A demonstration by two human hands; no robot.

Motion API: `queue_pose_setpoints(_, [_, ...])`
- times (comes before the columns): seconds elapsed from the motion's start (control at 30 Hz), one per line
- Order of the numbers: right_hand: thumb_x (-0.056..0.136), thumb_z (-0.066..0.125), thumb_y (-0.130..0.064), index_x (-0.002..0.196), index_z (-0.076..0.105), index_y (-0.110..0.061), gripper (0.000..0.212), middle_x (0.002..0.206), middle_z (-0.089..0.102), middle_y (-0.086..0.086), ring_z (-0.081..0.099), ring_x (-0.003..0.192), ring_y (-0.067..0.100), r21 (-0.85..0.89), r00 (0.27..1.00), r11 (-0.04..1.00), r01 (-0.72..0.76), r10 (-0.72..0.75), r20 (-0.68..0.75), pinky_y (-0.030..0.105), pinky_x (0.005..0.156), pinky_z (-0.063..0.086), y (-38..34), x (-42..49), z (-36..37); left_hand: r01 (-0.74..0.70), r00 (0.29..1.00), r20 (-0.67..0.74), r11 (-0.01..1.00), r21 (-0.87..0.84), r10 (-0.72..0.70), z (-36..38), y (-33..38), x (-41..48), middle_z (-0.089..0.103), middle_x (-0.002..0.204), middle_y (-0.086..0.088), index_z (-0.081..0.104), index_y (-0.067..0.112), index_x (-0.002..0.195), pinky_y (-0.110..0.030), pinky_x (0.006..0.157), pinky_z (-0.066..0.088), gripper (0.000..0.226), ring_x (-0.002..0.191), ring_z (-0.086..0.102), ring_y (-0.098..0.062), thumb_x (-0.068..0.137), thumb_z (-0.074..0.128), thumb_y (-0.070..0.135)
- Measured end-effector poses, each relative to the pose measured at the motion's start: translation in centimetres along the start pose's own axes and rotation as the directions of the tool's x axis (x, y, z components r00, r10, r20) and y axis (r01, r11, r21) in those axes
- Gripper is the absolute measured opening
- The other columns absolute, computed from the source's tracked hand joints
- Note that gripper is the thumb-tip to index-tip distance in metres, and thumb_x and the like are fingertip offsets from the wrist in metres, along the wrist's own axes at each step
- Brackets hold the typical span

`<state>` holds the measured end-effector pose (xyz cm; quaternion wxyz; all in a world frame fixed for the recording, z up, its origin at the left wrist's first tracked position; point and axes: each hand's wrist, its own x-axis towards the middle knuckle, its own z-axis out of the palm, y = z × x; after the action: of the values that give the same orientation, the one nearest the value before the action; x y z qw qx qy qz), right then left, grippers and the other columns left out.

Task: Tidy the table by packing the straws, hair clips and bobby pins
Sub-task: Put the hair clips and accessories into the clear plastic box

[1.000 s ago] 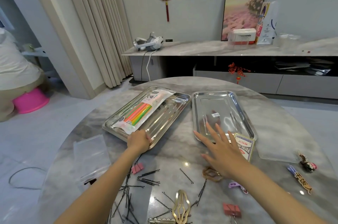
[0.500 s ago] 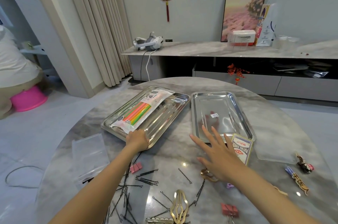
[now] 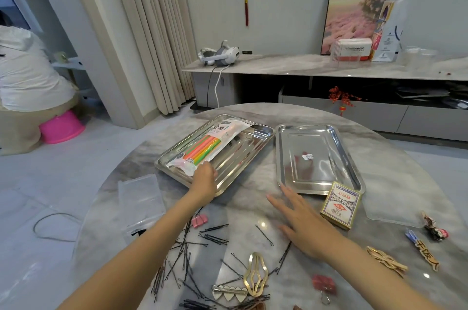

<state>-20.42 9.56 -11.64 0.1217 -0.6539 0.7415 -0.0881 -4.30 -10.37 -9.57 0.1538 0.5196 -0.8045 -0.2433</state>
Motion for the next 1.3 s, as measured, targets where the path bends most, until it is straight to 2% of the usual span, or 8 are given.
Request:
queue_pose_setpoints(0.27, [0.101,0.038,-0.034,0.15,0.005,-0.036,0.059,0.159,-0.012,-0.004,-0.009,0.147,0.015,-0.025,0.994,0.997,0.076,-0.074,0.078,0.031,0.118,0.012,-3.1,-1.0,0.5,-0.046,0.966,0.252,0.998,-0.053,0.058,-0.6,0.1,-6.6,0.066,0.098,-0.007,0.061,-0.004,0.103,-0.007,0.051,0.037,0.018,0.074,0.051,-0.009,0.095,0.048,0.007])
queue_pose_setpoints(0.43, [0.099,0.035,-0.045,0.149,0.021,-0.034,0.053,0.16,-0.003,-0.004,-0.002,0.147,0.013,-0.035,0.986,0.991,0.132,-0.128,0.103,0.029,0.118,0.005,-5.2,-2.1,1.8,-0.017,0.929,0.371,0.998,0.062,-0.007,0.1,-0.5,-10.5,0.061,0.089,-0.009,0.064,0.001,0.101,-0.028,0.083,0.046,0.019,0.091,0.062,-0.025,0.093,0.053,0.014])
queue_pose_setpoints(0.6, [0.093,0.038,-0.057,0.145,0.031,-0.038,0.055,0.159,0.009,-0.008,0.004,0.146,0.008,-0.027,0.985,0.99,0.14,-0.137,0.106,0.025,0.116,0.008,-6.2,-2.9,2.6,0.006,0.933,0.359,0.998,0.068,-0.03,1.1,-1.2,-13.0,0.055,0.086,-0.004,0.052,0.018,0.077,-0.032,0.079,0.049,0.015,0.08,0.053,-0.018,0.088,0.061,0.015])
queue_pose_setpoints(0.8, [0.051,-0.018,-0.085,0.144,0.03,-0.041,0.113,0.159,0.01,-0.007,0.007,0.146,0.01,-0.049,0.988,0.992,0.118,-0.112,0.108,0.026,0.116,0.011,-6.2,-3.9,2.3,-0.083,0.979,0.199,0.971,0.225,0.038,0.7,-1.3,-13.0,0.056,0.102,-0.011,0.054,0.005,0.099,-0.033,0.081,0.045,0.026,0.095,0.054,-0.024,0.091,0.057,0.031])
queue_pose_setpoints(0.97, [0.069,-0.008,-0.084,0.145,0.027,-0.042,0.093,0.159,0.01,-0.004,0.008,0.147,0.012,-0.031,0.993,0.996,0.082,-0.08,0.083,0.028,0.117,0.01,-5.6,-3.4,2.5,-0.157,0.987,0.078,0.726,0.669,0.142,-0.5,-1.5,-11.7,0.039,0.123,-0.009,0.036,0.008,0.124,-0.027,0.085,0.042,0.054,0.111,0.042,-0.024,0.078,0.065,0.003])
queue_pose_setpoints(1.07, [0.091,0.02,-0.063,0.146,0.024,-0.041,0.059,0.16,0.005,-0.005,0.004,0.147,0.011,-0.064,0.993,0.994,0.093,-0.087,0.085,0.027,0.117,0.008,-5.4,-3.2,1.9,-0.164,0.986,0.139,0.652,0.74,0.09,0.3,-1.7,-11.3,0.04,0.126,-0.012,0.034,0.007,0.129,-0.03,0.088,0.04,0.058,0.114,0.043,-0.027,0.079,0.064,0.002])
queue_pose_setpoints(1.2, [0.062,-0.006,-0.072,0.147,0.018,-0.043,0.093,0.16,-0.002,-0.009,0.001,0.147,0.01,-0.054,0.993,0.995,0.083,-0.078,0.092,0.021,0.112,0.003,-5.4,-3.3,1.2,-0.162,0.985,0.163,0.665,0.729,0.061,1.0,-2.1,-10.6,0.038,0.129,-0.014,0.033,0.004,0.131,-0.03,0.088,0.044,0.062,0.116,0.045,-0.026,0.078,0.065,-0.001])
queue_pose_setpoints(1.3, [0.07,0.0,-0.071,0.147,0.019,-0.042,0.084,0.16,-0.002,-0.009,0.0,0.147,0.009,-0.041,0.994,0.996,0.085,-0.082,0.068,0.019,0.107,0.002,-5.1,-3.0,1.2,-0.167,0.985,0.147,0.67,0.724,0.086,1.1,-1.8,-10.0,0.038,0.127,-0.012,0.037,0.004,0.126,-0.027,0.086,0.043,0.056,0.113,0.045,-0.024,0.077,0.064,-0.004])
